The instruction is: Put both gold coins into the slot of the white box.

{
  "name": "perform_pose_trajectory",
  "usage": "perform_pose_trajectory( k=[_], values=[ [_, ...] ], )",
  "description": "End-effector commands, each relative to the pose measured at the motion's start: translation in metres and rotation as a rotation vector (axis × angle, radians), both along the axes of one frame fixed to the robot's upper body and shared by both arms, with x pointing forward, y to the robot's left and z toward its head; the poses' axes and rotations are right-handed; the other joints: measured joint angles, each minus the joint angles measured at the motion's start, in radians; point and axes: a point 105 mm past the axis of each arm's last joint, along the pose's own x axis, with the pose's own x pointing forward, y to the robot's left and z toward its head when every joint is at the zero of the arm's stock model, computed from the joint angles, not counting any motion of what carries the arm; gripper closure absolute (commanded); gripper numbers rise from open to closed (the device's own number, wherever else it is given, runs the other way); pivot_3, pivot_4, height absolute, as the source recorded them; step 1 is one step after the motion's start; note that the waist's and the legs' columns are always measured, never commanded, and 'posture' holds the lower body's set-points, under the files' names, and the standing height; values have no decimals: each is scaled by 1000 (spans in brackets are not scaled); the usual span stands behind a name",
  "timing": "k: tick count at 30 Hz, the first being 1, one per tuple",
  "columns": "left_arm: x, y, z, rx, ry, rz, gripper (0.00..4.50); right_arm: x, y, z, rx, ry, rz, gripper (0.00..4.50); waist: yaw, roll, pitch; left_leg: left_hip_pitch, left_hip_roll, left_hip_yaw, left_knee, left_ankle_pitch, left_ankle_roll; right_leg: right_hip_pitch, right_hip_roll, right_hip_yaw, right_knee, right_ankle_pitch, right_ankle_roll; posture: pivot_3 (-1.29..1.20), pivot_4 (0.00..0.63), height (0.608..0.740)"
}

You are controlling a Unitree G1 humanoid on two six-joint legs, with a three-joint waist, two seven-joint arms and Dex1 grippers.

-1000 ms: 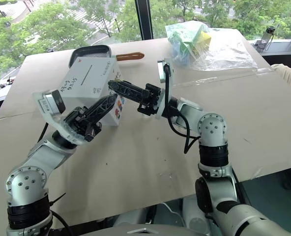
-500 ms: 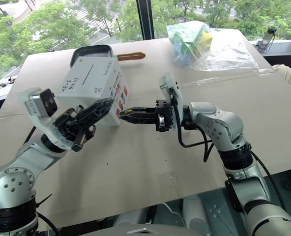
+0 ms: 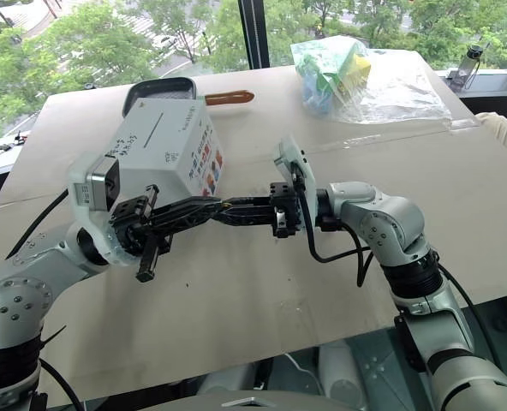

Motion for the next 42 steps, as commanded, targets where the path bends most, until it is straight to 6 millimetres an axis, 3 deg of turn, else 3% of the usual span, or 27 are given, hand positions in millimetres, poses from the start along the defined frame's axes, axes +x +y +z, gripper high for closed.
perform_pose_trajectory(
  k=[1,2,9,13,16,21,25,26,42],
  values=[
    [-5,-3,0,45,-23,-55,3939,-12,3,8,14,-62,46,4500,-1,0,0,0,0,0,0,0,0,0,0,0,0,0,0,0,150,721],
    [-6,-3,-3,62,-18,-64,3664,-12,3,8,14,-63,46,4500,-1,0,0,0,0,0,0,0,0,0,0,0,0,0,0,0,150,721],
    [-1,0,-21,163,9,-19,228,-15,5,11,23,-71,59,4500,-1,0,0,0,0,-1,0,0,0,0,0,0,-1,0,0,0,150,721],
    [-3,1,-14,104,-21,-33,77,-16,6,10,21,-71,64,4500,1,0,0,-1,0,-1,0,0,0,0,0,-1,-1,0,0,0,150,721],
    [-3,7,15,-56,-80,-23,77,-16,5,5,4,-67,62,4500,2,0,1,-1,0,-1,0,0,0,0,0,-1,-1,0,0,0,150,721],
    [-4,16,24,-102,-91,-11,2179,-14,3,1,-13,-64,59,4500,0,0,1,-2,0,-3,0,0,0,0,-1,-1,-2,0,0,0,150,721],
    [-5,11,14,-52,-71,-5,4229,-14,4,-1,-23,-74,61,4500,0,0,1,-2,0,-2,0,0,0,0,-1,-2,-2,0,0,0,150,721],
    [-5,10,13,-44,-66,-9,4444,-14,5,-1,-22,-75,61,4500,0,0,1,-2,0,-2,0,0,0,0,-1,-2,-2,0,0,0,150,721],
    [-8,8,-2,51,-15,-70,4444,-14,8,-5,-22,-78,44,4500,0,0,1,-2,0,-3,0,0,0,0,-1,-2,-2,0,0,0,150,721]
  ],
)
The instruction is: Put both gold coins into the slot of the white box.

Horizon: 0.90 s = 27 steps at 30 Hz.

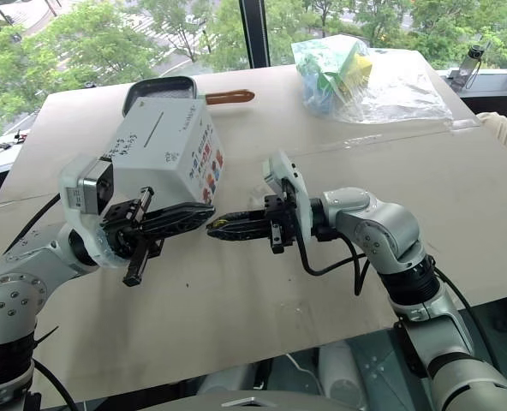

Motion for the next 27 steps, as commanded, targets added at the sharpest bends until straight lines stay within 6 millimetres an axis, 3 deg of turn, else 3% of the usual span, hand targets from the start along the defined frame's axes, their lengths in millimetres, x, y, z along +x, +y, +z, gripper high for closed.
perform_pose_trajectory(
  k=[1,3,4,7,10,21,24,25,27],
  values=[
    [-4,-2,2,22,-14,-31,4444,-6,3,7,28,-42,19,4500,0,0,0,0,0,0,0,0,0,0,0,0,0,0,0,0,150,721],
    [-5,-2,2,26,-11,-39,4444,-6,3,7,28,-42,18,4500,0,0,0,0,0,0,0,0,0,0,0,0,0,0,0,0,150,721],
    [-5,-1,2,28,-12,-39,4204,-6,3,7,29,-42,18,4500,0,0,0,0,0,0,0,0,0,0,0,0,0,0,0,0,150,721],
    [-2,-1,2,33,-28,-11,3210,-6,3,7,31,-41,19,4500,0,0,0,0,0,0,0,0,0,0,0,0,0,0,0,0,150,721],
    [-1,-1,2,32,-28,-6,1848,-6,3,6,31,-41,19,4500,0,0,0,0,0,0,0,0,0,0,0,0,0,0,0,0,150,721],
    [-2,0,0,43,-22,-9,1848,-6,3,6,31,-40,18,4500,0,0,0,0,0,0,0,0,0,0,0,0,0,0,0,0,150,721],
    [-2,0,-1,47,-22,-7,2582,-6,4,5,29,-40,17,4500,0,0,0,0,0,0,0,0,0,0,0,0,0,0,0,0,150,721],
    [-2,0,-1,48,-23,-6,3081,-6,4,5,28,-40,17,4500,0,0,0,0,0,0,0,0,0,0,0,0,0,0,0,0,150,721],
    [-1,0,-2,51,-25,-4,3081,-6,4,5,25,-42,17,4500,0,0,0,0,0,0,0,0,0,0,0,0,0,0,0,0,150,721]
  ],
)
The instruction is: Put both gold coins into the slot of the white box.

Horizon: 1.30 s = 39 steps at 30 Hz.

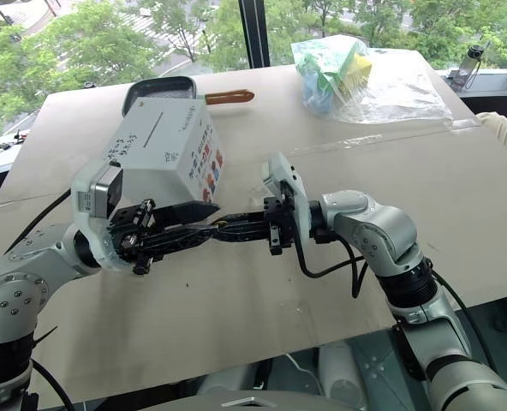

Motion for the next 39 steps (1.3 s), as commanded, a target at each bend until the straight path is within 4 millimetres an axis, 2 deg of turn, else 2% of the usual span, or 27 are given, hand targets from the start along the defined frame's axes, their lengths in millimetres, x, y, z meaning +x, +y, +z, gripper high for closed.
perform_pose_trajectory(
  k=[1,24,25,26,39],
  values=[
    [-2,1,4,9,-35,-2,3081,-7,2,8,22,-49,27,4500,0,0,0,0,0,0,0,0,0,0,0,0,0,0,0,0,150,721],
    [-3,-9,-5,53,-23,-24,3081,-12,6,10,28,-53,48,4500,0,0,0,0,0,0,0,0,0,0,0,0,0,0,0,0,150,721],
    [-3,-9,-5,53,-23,-25,3615,-12,6,10,28,-52,48,4500,0,0,0,0,0,0,0,0,0,0,0,0,0,0,0,0,150,721],
    [-3,-9,-5,53,-23,-26,3801,-12,6,10,28,-52,48,4500,0,0,0,0,0,0,0,0,0,0,0,0,0,0,0,0,150,721],
    [-4,-10,-8,59,-15,-38,3845,-12,6,10,30,-50,48,4500,0,0,0,0,0,0,0,0,0,0,0,0,0,0,0,0,150,721]
  ],
)
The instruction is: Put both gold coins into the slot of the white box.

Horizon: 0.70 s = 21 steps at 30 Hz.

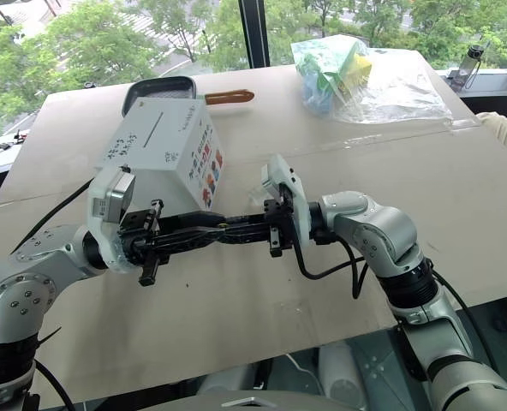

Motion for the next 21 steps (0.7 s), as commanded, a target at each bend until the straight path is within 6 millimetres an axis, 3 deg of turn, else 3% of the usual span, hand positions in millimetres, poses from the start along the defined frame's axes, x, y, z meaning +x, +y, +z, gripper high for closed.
perform_pose_trajectory(
  k=[1,6,8,9,12,19,21],
  values=[
    [-4,-6,3,-5,-19,-27,3845,-10,5,12,42,-52,43,4500,0,0,0,0,0,0,0,0,0,0,0,0,0,0,0,0,150,721],
    [-3,-6,7,-31,-26,-22,3845,-10,5,12,43,-51,43,4500,0,0,0,0,0,0,0,0,0,0,0,0,0,0,0,0,150,721],
    [-2,-6,9,-40,-34,-15,2845,-10,5,12,42,-51,43,4500,0,0,0,0,0,0,0,0,0,0,0,0,0,0,0,0,150,721],
    [-1,-6,10,-44,-43,-3,2614,-10,5,12,42,-51,43,4500,0,0,0,0,0,0,0,0,0,0,0,0,0,0,0,0,150,721],
    [1,-6,11,-58,-50,15,1257,-10,6,11,42,-50,44,4500,0,0,0,0,0,0,0,0,0,0,0,0,0,0,0,0,150,721],
    [0,-2,19,-115,-57,5,1257,-11,6,11,43,-47,44,4500,0,0,0,0,0,0,0,0,0,0,0,0,0,0,0,0,150,721],
    [0,-1,23,-138,-59,4,1765,-11,6,11,43,-46,43,4500,0,0,0,0,0,0,0,0,0,0,0,0,0,0,0,0,150,721]
  ],
)
